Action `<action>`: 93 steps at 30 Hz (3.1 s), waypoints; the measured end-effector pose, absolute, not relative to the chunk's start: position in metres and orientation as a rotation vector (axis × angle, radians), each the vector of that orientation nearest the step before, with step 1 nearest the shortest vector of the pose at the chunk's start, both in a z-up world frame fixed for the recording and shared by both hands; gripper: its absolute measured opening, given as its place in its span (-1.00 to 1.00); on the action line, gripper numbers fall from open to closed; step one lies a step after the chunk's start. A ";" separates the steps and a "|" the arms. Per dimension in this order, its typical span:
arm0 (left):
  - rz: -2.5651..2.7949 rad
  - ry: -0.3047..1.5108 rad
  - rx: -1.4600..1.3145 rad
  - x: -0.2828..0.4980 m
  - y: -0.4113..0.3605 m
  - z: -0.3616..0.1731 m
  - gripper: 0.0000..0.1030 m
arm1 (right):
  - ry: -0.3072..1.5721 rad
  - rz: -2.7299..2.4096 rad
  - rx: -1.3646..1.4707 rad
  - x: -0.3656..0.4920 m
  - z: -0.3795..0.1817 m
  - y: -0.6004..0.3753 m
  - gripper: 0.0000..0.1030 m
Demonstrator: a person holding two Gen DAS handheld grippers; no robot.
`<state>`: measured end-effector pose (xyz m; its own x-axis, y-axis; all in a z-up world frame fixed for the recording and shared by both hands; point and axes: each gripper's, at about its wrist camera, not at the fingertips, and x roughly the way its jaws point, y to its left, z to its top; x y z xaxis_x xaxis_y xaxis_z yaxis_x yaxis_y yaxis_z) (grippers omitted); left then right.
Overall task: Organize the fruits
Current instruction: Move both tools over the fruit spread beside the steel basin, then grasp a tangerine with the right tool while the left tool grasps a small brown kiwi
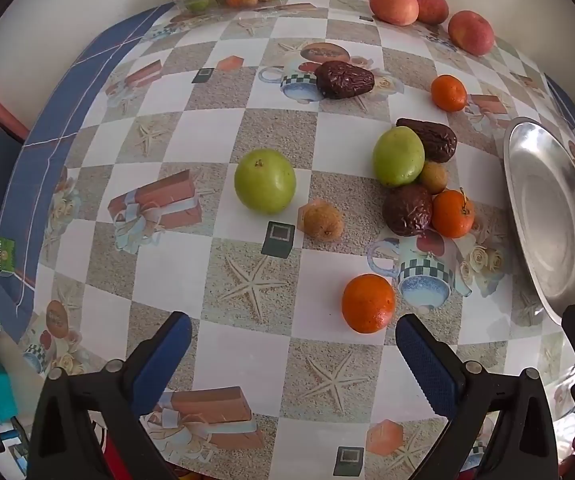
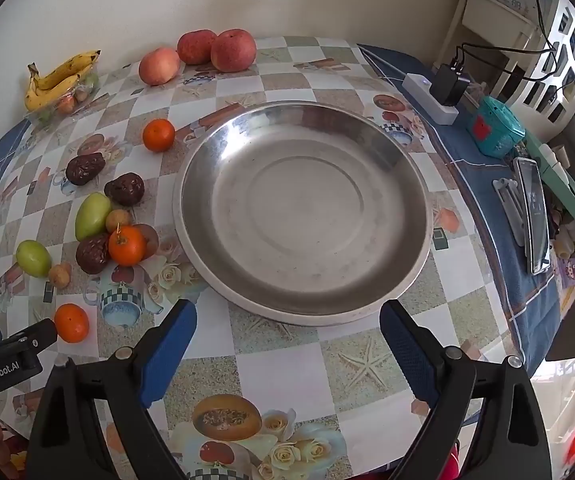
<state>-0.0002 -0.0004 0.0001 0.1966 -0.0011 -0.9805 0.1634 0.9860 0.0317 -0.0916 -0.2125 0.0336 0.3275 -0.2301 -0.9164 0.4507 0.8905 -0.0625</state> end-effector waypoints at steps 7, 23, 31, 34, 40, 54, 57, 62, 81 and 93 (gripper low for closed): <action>-0.135 1.342 0.149 -0.003 -0.005 0.002 1.00 | 1.156 -0.447 0.223 -0.092 0.033 -0.213 0.81; -0.175 1.150 0.233 -0.008 -0.011 0.020 1.00 | 1.138 -0.431 0.226 -0.093 0.037 -0.211 0.81; -0.207 1.134 0.188 -0.008 -0.009 0.026 1.00 | 1.127 -0.413 0.229 -0.093 0.038 -0.210 0.81; -0.202 1.130 0.176 -0.007 -0.009 0.026 1.00 | 1.125 -0.409 0.234 -0.093 0.038 -0.210 0.82; -0.219 1.124 0.135 -0.005 -0.007 0.030 1.00 | 1.112 -0.405 0.233 -0.093 0.040 -0.209 0.82; -0.253 1.117 0.075 0.004 -0.001 0.034 1.00 | 1.056 -0.377 0.252 -0.092 0.046 -0.206 0.82; -0.283 1.100 0.055 0.006 0.000 0.038 1.00 | 1.040 -0.368 0.279 -0.094 0.046 -0.209 0.82; -0.306 1.105 0.030 0.009 0.000 0.037 1.00 | 1.018 -0.360 0.316 -0.094 0.047 -0.211 0.82; -0.107 1.219 -0.151 0.038 0.060 0.009 1.00 | 1.118 -0.084 0.233 -0.035 0.025 -0.117 0.81; -0.224 1.338 -0.236 0.048 0.044 -0.017 0.60 | 1.231 0.033 0.233 -0.023 -0.003 -0.093 0.15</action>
<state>0.0476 0.0444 -0.0169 0.2167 -0.2942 -0.9309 0.0253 0.9549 -0.2959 -0.0228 -0.0931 -0.0026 0.3359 0.1506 -0.9298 0.1002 0.9758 0.1943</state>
